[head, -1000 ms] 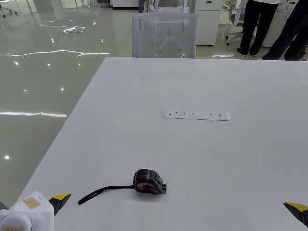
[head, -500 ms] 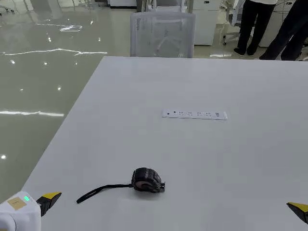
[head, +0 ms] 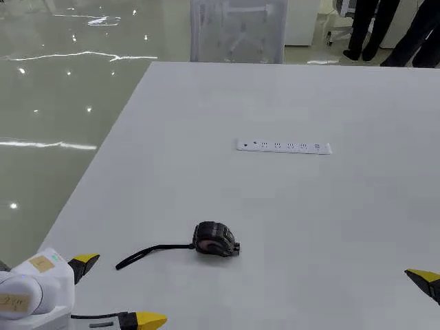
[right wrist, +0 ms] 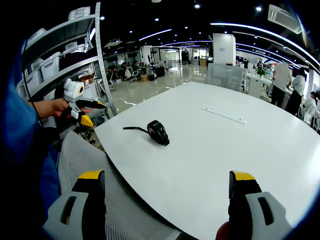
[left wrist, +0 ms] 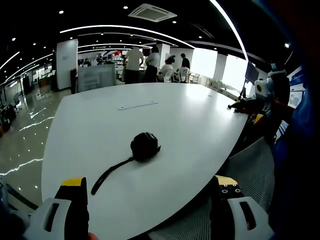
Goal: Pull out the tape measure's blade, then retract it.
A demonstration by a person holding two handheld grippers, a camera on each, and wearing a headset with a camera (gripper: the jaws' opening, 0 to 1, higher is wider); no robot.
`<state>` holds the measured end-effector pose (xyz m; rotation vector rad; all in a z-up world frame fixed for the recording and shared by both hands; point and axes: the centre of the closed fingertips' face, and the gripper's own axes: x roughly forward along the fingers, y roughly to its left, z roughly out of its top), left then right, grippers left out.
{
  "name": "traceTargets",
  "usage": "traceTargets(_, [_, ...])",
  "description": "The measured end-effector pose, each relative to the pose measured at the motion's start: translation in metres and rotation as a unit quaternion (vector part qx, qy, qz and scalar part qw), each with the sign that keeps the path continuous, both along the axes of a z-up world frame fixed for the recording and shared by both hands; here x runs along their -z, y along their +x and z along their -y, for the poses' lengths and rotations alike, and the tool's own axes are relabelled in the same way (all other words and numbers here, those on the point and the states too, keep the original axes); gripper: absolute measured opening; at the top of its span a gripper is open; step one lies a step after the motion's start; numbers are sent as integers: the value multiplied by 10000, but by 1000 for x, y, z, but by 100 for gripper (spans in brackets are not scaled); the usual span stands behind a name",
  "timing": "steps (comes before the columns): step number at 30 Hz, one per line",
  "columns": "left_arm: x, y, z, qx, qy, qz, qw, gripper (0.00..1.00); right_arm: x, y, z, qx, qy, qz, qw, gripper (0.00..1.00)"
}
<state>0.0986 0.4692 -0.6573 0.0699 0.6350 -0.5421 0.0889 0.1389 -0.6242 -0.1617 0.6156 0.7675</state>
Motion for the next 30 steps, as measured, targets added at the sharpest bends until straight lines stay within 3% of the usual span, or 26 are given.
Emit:
traceTargets(9, [3,4,0,3,70,-38,10000,100,-1,-1,5,-26,-51,33,10000,100])
traceTargets(20, [4,11,20,-52,-19,18,10000,100,8,-1,-5,-233,-116,-24,9997,100])
traceTargets(30, [11,7,8,-193,-10,-31,9998,100,5,5,-3,-318,-124,7,9994,100])
